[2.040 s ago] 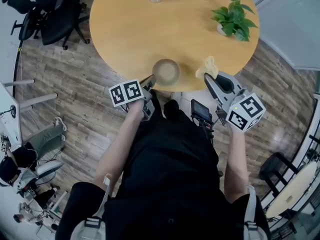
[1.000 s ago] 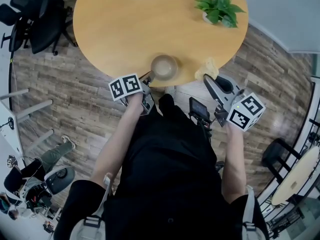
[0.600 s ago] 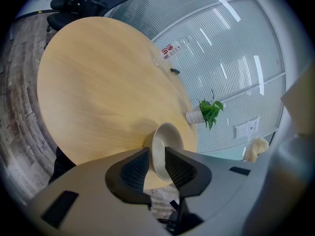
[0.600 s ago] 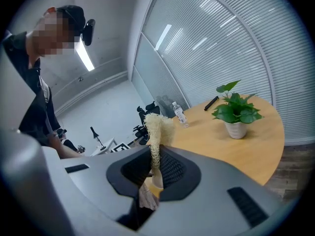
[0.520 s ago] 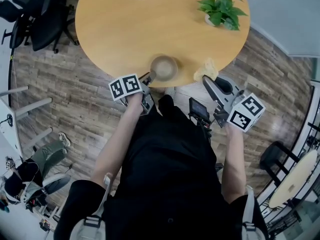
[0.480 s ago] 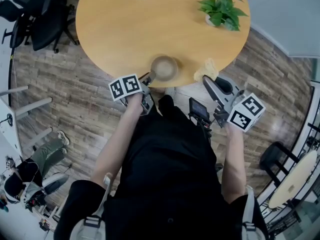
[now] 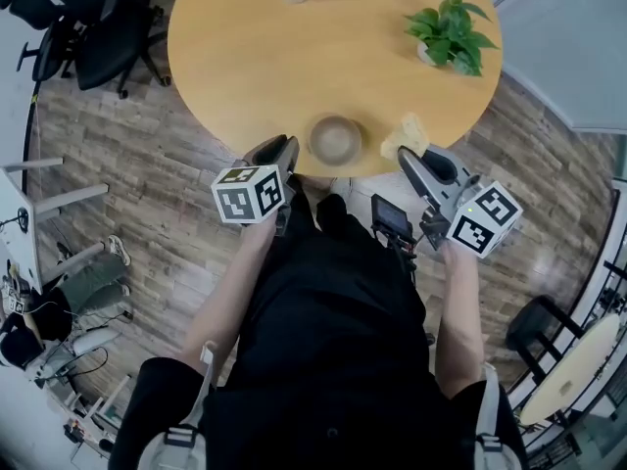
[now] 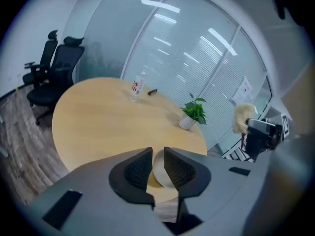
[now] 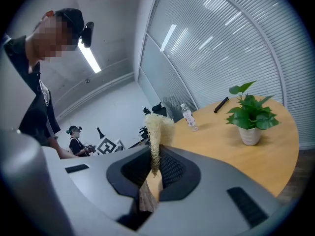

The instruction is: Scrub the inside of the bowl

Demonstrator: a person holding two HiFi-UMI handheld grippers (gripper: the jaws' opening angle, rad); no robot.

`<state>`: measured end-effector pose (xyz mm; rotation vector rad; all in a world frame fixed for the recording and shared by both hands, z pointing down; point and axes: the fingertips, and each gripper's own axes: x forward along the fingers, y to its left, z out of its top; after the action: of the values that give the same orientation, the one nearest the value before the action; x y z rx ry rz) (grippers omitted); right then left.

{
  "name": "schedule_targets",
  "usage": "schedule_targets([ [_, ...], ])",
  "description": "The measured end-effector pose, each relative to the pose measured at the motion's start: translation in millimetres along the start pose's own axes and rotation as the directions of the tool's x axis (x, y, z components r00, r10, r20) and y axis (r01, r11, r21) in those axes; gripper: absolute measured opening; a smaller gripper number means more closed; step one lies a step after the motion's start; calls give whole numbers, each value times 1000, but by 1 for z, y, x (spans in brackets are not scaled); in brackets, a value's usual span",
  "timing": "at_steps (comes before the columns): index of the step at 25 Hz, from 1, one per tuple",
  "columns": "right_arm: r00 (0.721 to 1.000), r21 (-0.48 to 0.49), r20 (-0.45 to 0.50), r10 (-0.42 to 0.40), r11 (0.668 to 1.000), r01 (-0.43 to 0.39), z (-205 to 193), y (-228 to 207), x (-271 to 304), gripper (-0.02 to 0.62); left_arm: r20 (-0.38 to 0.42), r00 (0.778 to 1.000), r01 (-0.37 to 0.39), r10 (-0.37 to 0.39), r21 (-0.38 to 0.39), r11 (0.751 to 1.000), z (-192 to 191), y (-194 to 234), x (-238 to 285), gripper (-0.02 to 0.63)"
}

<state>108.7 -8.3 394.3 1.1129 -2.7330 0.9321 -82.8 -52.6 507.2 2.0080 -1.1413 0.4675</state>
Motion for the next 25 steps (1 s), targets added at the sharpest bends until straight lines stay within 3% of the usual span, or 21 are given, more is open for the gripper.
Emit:
schedule_targets([
  [5,999,-48,-28,32,998,-33,3,11,12,36,136,990,20,-45,180,983,37,-27,-29,51],
  [10,998,-88,-56,20,996,-25,4,17,22,35,223,963,80,-150,295,952,58,-54,-53,34],
  [17,998,-110,-52,29,993,-35,2,21,28,35,227,937,173,-264,354,919,59,-77,-61,26],
  [25,995,-131,-95,23,991,-36,-15,25,32,35,194,931,215,-309,393,894,52,-90,-60,12],
])
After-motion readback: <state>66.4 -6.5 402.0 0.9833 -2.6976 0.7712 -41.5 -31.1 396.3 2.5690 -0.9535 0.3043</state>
